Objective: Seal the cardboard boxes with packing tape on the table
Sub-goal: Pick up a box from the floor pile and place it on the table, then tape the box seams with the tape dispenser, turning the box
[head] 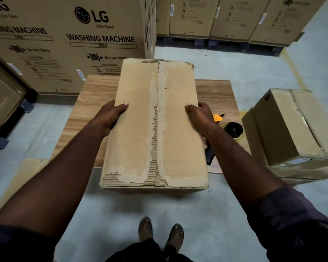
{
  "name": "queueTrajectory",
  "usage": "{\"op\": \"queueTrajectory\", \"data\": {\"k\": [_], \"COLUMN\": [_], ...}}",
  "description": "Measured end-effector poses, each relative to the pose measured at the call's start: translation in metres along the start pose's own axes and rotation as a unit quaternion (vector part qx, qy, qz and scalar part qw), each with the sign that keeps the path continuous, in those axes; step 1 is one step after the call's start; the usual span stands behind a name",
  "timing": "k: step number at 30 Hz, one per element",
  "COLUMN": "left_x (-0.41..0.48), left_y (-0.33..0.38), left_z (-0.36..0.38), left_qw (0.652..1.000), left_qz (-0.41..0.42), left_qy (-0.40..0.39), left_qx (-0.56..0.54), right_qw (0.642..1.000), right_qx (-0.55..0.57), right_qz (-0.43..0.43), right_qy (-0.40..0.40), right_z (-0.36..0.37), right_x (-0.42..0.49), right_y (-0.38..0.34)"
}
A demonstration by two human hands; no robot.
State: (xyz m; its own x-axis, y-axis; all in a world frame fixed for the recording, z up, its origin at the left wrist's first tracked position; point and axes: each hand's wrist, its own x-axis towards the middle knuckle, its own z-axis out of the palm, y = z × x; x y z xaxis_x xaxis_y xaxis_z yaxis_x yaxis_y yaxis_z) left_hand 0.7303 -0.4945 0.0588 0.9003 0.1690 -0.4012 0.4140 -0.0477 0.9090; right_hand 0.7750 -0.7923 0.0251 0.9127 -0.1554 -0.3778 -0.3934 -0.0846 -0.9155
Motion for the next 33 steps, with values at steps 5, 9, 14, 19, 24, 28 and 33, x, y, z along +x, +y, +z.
{"op": "queueTrajectory", "data": {"k": [5,9,14,19,24,28,33], "left_x": [0.026,0.035,-0.044,-0.134,-0.118,-0.074,-0.039], "left_y": [-0.007,-0.013,-0.058,-0.103,-0.098,-0.078,-0.041], "left_z": [0.008,0.012,0.058,0.055,0.036,-0.029,-0.073], "left_qw": [0.997,0.946,0.834,0.785,0.794,0.789,0.828], "left_qz": [0.028,0.108,0.199,0.266,0.292,0.336,0.221], "left_qy": [0.043,0.124,0.015,0.018,0.03,-0.017,-0.04], "left_qx": [0.059,0.28,0.514,0.559,0.532,0.514,0.513], "right_qw": [0.994,0.964,0.82,0.809,0.851,0.89,0.887], "right_qx": [-0.066,-0.172,-0.429,-0.482,-0.43,-0.383,-0.413], "right_qz": [-0.041,-0.181,-0.377,-0.324,-0.299,-0.245,-0.198], "right_qy": [0.076,0.088,-0.037,-0.095,-0.037,0.041,0.06], "right_z": [0.01,0.012,0.014,-0.01,0.014,0.062,0.128], "right_x": [0.001,0.0,-0.03,-0.06,-0.061,-0.075,-0.097], "right_y": [0.001,-0.002,0.01,0.033,0.031,0.037,0.027]}}
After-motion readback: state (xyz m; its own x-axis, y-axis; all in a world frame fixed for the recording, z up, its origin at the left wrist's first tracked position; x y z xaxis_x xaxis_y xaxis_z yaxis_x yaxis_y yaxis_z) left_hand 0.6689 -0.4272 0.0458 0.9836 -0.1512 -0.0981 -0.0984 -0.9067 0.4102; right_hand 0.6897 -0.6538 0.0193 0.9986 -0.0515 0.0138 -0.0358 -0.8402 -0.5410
